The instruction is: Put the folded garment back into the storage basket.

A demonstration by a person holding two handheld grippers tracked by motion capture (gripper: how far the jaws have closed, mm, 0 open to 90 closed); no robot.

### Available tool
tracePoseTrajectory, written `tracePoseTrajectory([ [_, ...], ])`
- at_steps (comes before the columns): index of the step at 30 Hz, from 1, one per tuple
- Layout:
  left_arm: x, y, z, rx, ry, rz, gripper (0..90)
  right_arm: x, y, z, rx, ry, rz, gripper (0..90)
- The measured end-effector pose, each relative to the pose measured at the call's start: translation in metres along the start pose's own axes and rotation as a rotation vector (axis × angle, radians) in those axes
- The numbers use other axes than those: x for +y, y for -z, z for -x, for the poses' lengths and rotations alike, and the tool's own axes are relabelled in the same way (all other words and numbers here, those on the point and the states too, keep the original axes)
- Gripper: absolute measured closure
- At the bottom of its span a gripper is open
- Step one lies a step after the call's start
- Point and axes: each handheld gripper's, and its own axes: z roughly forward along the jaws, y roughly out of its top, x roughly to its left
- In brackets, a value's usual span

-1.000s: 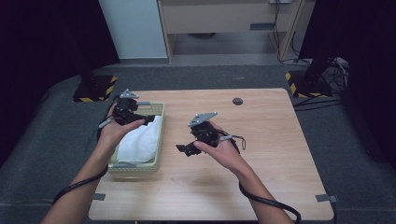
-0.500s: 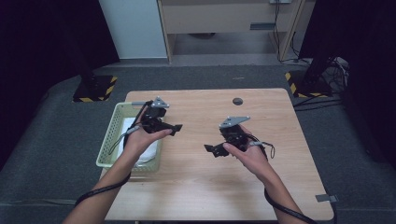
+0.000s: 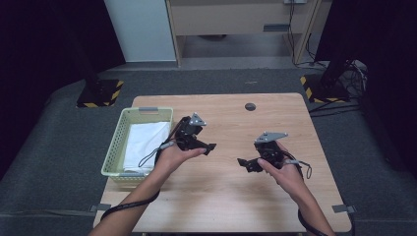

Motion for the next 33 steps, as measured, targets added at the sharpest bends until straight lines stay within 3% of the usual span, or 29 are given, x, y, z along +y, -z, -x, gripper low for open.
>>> tracePoseTrajectory([
  [9, -0.001, -0.038, 0.031, -0.027, -0.023, -0.042, 8.7, -0.044, 0.010, 0.026, -0.054, -0.072, -0.020, 5.8],
  [15, -0.013, -0.070, 0.050, -0.068, -0.013, -0.067, 8.7, -0.067, 0.012, 0.042, -0.103, -0.107, -0.050, 5.7],
  [22, -0.032, -0.093, 0.057, -0.057, 0.015, -0.073, 8.7, -0.085, 0.008, 0.052, -0.140, -0.130, -0.093, 5.4],
  [27, -0.050, -0.102, 0.055, -0.049, 0.053, -0.070, 8.4, -0.089, 0.004, 0.051, -0.159, -0.105, -0.105, 3.7],
  [31, -0.056, -0.102, 0.059, -0.012, 0.023, -0.041, 7.5, -0.093, 0.002, 0.049, -0.178, -0.068, -0.091, 2.1],
  [33, -0.059, -0.102, 0.060, -0.006, 0.023, -0.021, 6.4, -0.096, 0.001, 0.046, -0.198, -0.023, -0.089, 1.3],
])
